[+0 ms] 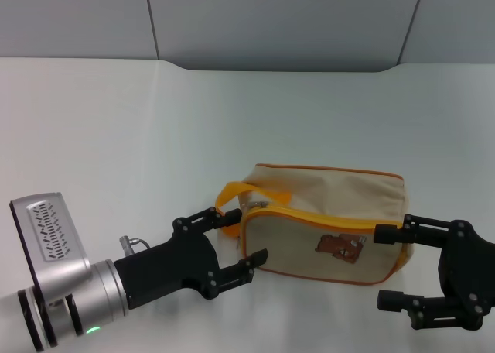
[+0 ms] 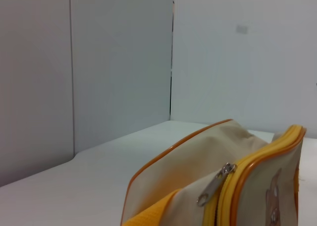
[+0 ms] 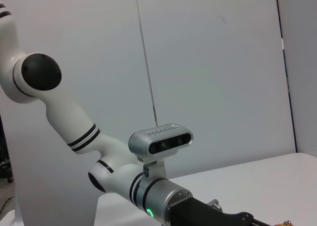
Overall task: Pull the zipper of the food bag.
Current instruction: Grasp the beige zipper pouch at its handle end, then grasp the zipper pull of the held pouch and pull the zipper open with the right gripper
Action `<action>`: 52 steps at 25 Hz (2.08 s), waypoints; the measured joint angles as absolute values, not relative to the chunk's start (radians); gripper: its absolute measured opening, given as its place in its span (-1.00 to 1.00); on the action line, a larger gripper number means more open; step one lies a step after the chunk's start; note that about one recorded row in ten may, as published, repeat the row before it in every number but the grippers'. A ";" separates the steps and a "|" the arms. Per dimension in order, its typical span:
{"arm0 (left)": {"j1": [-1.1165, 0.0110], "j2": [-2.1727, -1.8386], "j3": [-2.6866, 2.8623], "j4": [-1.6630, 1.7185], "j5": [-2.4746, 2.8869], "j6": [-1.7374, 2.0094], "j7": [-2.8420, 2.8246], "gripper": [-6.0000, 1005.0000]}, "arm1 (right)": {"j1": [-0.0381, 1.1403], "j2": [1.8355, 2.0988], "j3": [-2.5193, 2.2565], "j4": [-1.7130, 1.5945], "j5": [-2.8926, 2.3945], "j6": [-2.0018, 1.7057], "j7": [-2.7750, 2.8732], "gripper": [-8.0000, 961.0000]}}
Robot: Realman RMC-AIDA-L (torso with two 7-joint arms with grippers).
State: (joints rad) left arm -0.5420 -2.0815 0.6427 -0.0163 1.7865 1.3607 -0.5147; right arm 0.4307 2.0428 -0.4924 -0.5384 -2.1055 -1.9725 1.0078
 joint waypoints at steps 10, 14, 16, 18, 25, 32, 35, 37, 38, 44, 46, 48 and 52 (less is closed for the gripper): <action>-0.583 -2.082 0.565 -0.096 1.785 1.284 -0.476 -0.01 | 0.428 2.048 -0.492 -0.538 -2.105 -1.973 1.006 0.67; -0.587 -2.082 0.538 -0.110 1.787 1.264 -0.461 -0.23 | 0.428 2.048 -0.490 -0.538 -2.105 -1.973 1.006 0.67; -0.589 -2.082 0.537 -0.113 1.787 1.263 -0.461 -0.34 | 0.428 2.048 -0.488 -0.538 -2.105 -1.973 1.006 0.67; -0.590 -2.082 0.528 -0.116 1.788 1.263 -0.461 -0.46 | 0.428 2.048 -0.485 -0.538 -2.105 -1.973 1.006 0.67; -0.591 -2.082 0.513 -0.121 1.791 1.273 -0.454 -0.78 | 0.428 2.048 -0.483 -0.538 -2.105 -1.973 1.006 0.67; -0.580 -2.082 0.516 -0.132 1.792 1.323 -0.371 -0.85 | 0.425 2.048 -0.457 -0.538 -2.105 -1.973 1.006 0.67; -0.580 -2.082 0.518 -0.139 1.792 1.338 -0.367 -0.84 | 0.423 2.049 -0.440 -0.538 -2.101 -1.976 1.006 0.67; -0.581 -2.082 0.516 -0.141 1.792 1.341 -0.367 -0.84 | 0.421 2.049 -0.436 -0.538 -2.094 -1.977 1.006 0.67; -0.582 -2.082 0.514 -0.141 1.792 1.350 -0.367 -0.84 | 0.408 2.050 -0.432 -0.538 -2.047 -1.976 1.003 0.67; -0.565 -2.081 0.499 -0.058 1.786 1.454 -0.343 -0.85 | 0.352 2.070 -0.376 -0.529 -1.838 -1.962 0.977 0.67; -0.568 -2.080 0.499 -0.015 1.785 1.469 -0.344 -0.85 | 0.335 2.079 -0.356 -0.521 -1.777 -1.949 0.962 0.67; -0.572 -2.080 0.499 0.032 1.787 1.508 -0.344 -0.86 | 0.322 2.082 -0.351 -0.494 -1.727 -1.928 0.924 0.67; -0.573 -2.079 0.503 0.111 1.789 1.565 -0.346 -0.86 | 0.309 2.084 -0.349 -0.412 -1.634 -1.851 0.846 0.67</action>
State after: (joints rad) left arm -0.5734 -2.0788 0.5029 0.1110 1.7886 1.5646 -0.3456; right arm 0.3087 2.0837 -0.3491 -0.4115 -1.6341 -1.8513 0.8460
